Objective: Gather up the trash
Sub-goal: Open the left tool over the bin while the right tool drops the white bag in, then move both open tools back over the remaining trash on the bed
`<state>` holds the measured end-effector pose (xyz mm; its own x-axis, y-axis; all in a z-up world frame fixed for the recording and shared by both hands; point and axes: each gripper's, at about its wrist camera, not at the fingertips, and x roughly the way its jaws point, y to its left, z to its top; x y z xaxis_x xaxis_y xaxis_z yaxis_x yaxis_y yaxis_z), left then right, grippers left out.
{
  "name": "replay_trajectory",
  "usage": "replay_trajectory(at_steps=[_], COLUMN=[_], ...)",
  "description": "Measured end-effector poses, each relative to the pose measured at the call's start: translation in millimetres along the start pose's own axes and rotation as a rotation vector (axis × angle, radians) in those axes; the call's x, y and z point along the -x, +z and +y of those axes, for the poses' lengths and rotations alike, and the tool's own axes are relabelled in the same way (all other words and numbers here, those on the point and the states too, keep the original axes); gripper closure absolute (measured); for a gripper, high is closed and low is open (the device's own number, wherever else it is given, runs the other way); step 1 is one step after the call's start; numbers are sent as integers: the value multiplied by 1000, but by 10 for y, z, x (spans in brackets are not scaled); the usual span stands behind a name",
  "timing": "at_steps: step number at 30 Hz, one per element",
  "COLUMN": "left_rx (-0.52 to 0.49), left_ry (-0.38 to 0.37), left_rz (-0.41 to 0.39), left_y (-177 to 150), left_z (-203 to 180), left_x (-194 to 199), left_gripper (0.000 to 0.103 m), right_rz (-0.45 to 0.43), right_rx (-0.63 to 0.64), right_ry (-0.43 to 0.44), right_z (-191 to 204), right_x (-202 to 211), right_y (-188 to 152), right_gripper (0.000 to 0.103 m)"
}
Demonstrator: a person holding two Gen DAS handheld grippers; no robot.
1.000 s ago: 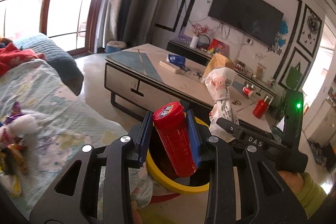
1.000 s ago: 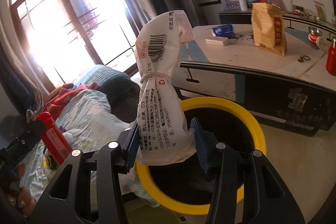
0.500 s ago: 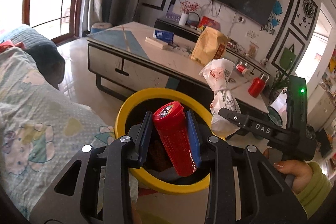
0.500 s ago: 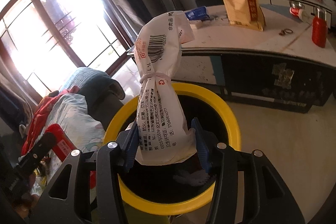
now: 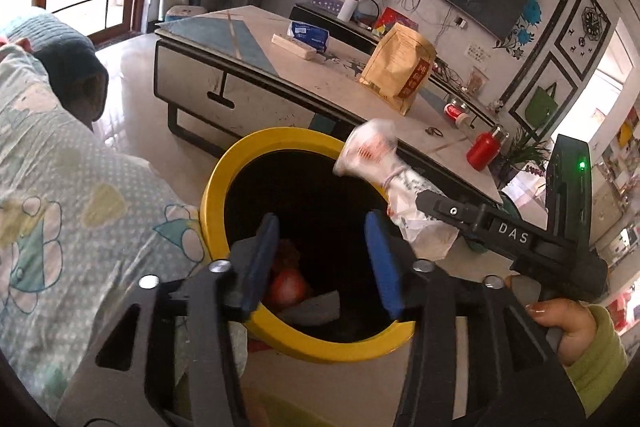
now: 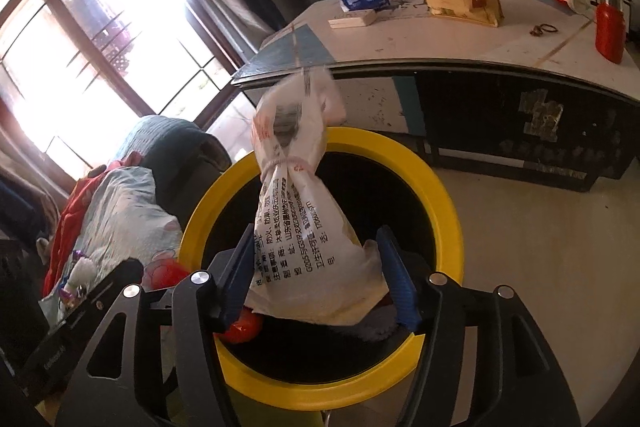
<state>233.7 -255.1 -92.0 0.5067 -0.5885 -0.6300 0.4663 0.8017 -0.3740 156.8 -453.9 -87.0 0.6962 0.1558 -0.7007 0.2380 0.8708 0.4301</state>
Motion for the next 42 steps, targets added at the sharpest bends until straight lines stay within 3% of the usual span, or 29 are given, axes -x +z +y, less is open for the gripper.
replay_trajectory(at_steps=[7,9,11,14,29,42], left_rx=[11,13,7,-2,68,120], left_ry=[49,66,93,135,282,371], left_rz=[-43,-64,-87,-110,-276,-349], left_y=[-3,-3,-16,-43,-201,-352], left_z=[64,67,71,87,345,563], left_x=[315,433,571,745,1630,2132], left_gripper=[37,23,16,11,11,11], right_rz=[-35,-44,-48,-55,-155,-124], right_rx=[14,30,39,60,200,337], right_ry=[1,8,12,20,83,132], right_z=[57,119,169,275,994,1533], right_x=[96,119,131,158,487,560], right_y=[19,18,15,-1,-170,-473], right_gripper=[38,36,34,31,17,16])
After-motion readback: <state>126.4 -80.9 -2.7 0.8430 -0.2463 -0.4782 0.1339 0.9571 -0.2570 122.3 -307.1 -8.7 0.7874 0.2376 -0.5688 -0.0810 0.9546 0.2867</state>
